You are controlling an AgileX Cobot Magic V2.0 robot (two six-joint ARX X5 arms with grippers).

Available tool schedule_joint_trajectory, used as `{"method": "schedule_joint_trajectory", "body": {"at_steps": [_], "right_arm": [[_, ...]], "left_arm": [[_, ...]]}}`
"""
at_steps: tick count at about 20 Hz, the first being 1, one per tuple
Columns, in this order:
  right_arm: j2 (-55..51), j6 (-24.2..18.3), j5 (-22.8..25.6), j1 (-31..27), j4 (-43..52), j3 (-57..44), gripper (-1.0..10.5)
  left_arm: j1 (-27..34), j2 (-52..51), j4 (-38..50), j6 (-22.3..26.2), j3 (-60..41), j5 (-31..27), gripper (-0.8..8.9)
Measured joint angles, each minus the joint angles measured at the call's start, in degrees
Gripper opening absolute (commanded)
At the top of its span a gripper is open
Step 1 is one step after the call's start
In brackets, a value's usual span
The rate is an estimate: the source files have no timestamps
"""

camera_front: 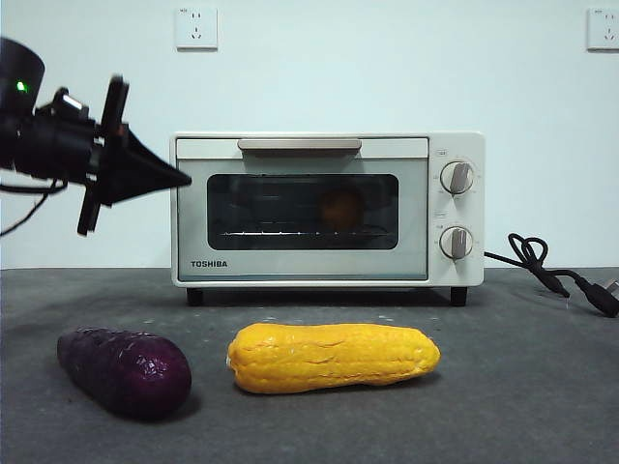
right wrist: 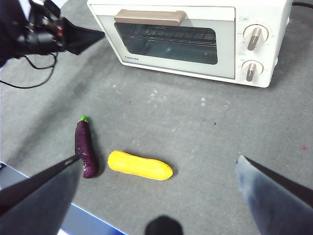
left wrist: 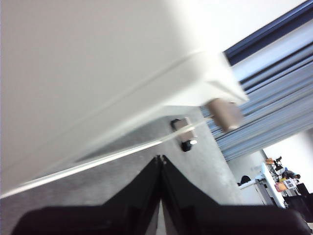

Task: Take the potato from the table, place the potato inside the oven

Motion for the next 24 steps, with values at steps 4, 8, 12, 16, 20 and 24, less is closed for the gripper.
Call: {"method": "schedule_joint_trajectory", "body": {"at_steps": [4, 8, 12, 16, 20, 24], "right_arm": [[0.5, 0.0, 0.0, 0.0, 0.0, 0.0, 6.0], [2.2, -1.0, -0.1, 0.0, 0.0, 0.0, 6.0], [4.3, -2.8, -0.2, 0.0, 0.0, 0.0, 6.0], [5.3, -4.2, -2.6, 0.0, 0.0, 0.0, 5.9], [5.3, -4.6, -4.7, 0.0, -0.1, 0.0, 4.7], [5.3, -4.6, -4.7, 0.0, -1.5, 0.0, 0.0]], "left_arm": [[-0.1, -10.6, -9.8, 3.3, 0.0, -0.7, -0.07], [-0.9, -25.5, -27.5, 12.0, 0.0, -6.4, -0.07], [-3.2, -41.4, -49.5, 24.1, 0.0, -17.7, -0.07], [-5.5, -53.6, -66.6, 32.9, 0.0, -28.0, -0.08], [-6.1, -60.6, -76.2, 36.6, 0.0, -30.6, -0.08], [-6.2, -63.6, -80.1, 37.4, 0.0, -31.1, -0.08]]}}
